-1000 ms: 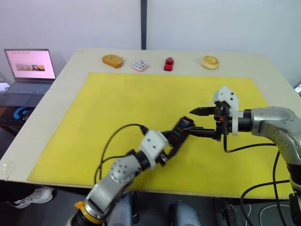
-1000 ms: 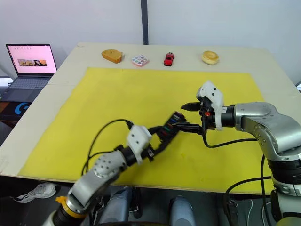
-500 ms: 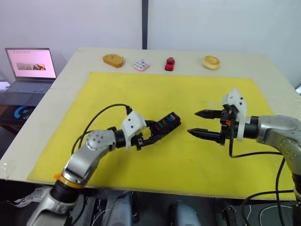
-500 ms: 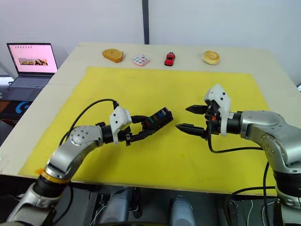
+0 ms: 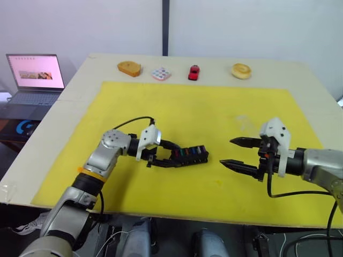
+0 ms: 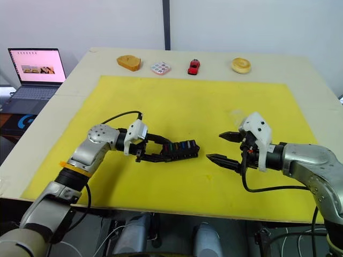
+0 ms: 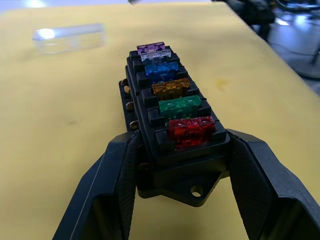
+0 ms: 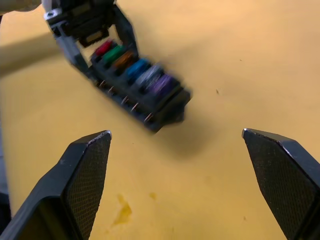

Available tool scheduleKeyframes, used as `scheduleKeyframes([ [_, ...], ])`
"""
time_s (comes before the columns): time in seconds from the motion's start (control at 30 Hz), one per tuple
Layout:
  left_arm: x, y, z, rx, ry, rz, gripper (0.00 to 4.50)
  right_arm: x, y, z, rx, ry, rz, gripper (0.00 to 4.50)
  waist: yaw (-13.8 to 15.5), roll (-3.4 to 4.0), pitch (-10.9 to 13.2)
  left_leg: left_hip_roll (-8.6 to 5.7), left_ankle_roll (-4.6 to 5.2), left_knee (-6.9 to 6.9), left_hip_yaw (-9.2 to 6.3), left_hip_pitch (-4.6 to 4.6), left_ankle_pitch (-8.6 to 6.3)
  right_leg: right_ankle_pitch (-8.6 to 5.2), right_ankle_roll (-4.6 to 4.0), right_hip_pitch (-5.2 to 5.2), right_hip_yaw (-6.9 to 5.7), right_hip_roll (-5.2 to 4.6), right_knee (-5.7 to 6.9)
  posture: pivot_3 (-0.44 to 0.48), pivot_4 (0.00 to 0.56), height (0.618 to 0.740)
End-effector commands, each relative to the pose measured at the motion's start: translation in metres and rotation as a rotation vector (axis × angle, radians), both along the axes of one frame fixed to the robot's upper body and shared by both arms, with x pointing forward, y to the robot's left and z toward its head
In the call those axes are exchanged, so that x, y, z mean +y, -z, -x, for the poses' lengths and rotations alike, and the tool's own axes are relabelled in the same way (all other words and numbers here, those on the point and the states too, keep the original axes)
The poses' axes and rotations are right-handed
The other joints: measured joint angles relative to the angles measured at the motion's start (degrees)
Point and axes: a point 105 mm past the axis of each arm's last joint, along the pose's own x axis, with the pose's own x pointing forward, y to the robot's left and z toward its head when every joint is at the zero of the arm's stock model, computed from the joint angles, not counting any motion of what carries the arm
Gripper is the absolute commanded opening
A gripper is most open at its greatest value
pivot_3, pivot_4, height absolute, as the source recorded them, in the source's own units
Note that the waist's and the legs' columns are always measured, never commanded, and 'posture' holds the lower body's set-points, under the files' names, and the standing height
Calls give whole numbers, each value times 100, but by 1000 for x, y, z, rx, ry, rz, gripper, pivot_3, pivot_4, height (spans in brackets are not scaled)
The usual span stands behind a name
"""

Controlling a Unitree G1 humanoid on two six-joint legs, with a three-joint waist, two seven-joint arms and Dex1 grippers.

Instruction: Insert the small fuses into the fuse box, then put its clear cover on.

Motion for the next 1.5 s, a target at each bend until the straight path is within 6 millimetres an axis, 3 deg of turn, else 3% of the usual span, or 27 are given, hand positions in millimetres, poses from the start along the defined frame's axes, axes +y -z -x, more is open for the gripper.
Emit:
scheduleKeyframes([
  [0.03, -9, 1, -5, -83, 94, -37, 2109, -5, -9, 9, -58, 41, 11, 4500, -5, -4, 2, 0, 3, 0, -1, 0, -2, 0, 0, 1, 0, 1, -1, 0, 150, 740],
  [0.2, -19, 0, -19, -91, 136, -72, 2109, -5, -7, 21, -58, 88, 11, 4500, -21, -7, 4, 2, 8, -2, -3, -2, -5, 0, 0, -2, 0, 3, 1, 0, 150, 740],
  [0.4, -17, 12, -17, -64, 178, -116, 2109, -3, -1, 24, -49, 110, 3, 4500, -31, -7, 4, 6, 14, -2, -6, -2, -8, 0, 0, -1, 1, 7, 0, 0, 150, 740],
  [0.47, -14, 14, -18, -58, 160, -110, 3131, -4, 2, 23, -43, 114, 2, 4500, -31, -7, 4, 6, 14, -2, -8, -2, -8, 0, 0, -1, 1, 8, 1, 0, 150, 740],
  [0.6, -9, 12, -20, -38, 110, -82, 4465, -7, 2, 20, -42, 119, 3, 4500, -32, -7, 4, 7, 14, -1, -9, -2, -8, 0, 0, -1, 1, 8, 1, 0, 150, 740],
  [0.93, 18, -7, -11, -38, -40, -4, 4465, -12, -6, 3, -44, 111, -4, 4500, -49, -6, 4, 11, 11, -2, -10, -2, -6, 0, 0, 0, 1, 11, 5, 0, 150, 740],
  [1.17, 26, -3, 12, 46, -200, 39, 4465, -32, -30, -45, -88, 277, 57, 4500, -54, -2, 2, 18, 5, 0, -11, 1, -1, 0, 0, 1, 5, 11, 6, 0, 150, 740],
  [1.23, 25, -6, 14, 53, -234, 62, 4465, -27, -40, -55, -74, 263, 102, 4500, -53, 1, 3, 19, -2, 0, -9, 2, 3, 0, 0, -6, 6, 11, 7, 0, 150, 740],
  [1.4, 20, -18, 8, 14, -316, 102, 4465, -40, -58, -104, 9, 389, 298, 4500, -120, 8, 4, 19, -2, -6, -2, 0, 2, -1, -2, -35, 13, 10, 11, 0, 150, 740],
  [1.5, 21, -20, 2, -6, -355, 108, 4465, -53, -46, -123, 129, 430, 395, 4500, -137, 7, 4, 13, -4, -9, 8, -4, 3, -1, -3, -45, 16, 10, 9, 0, 150, 740],
])
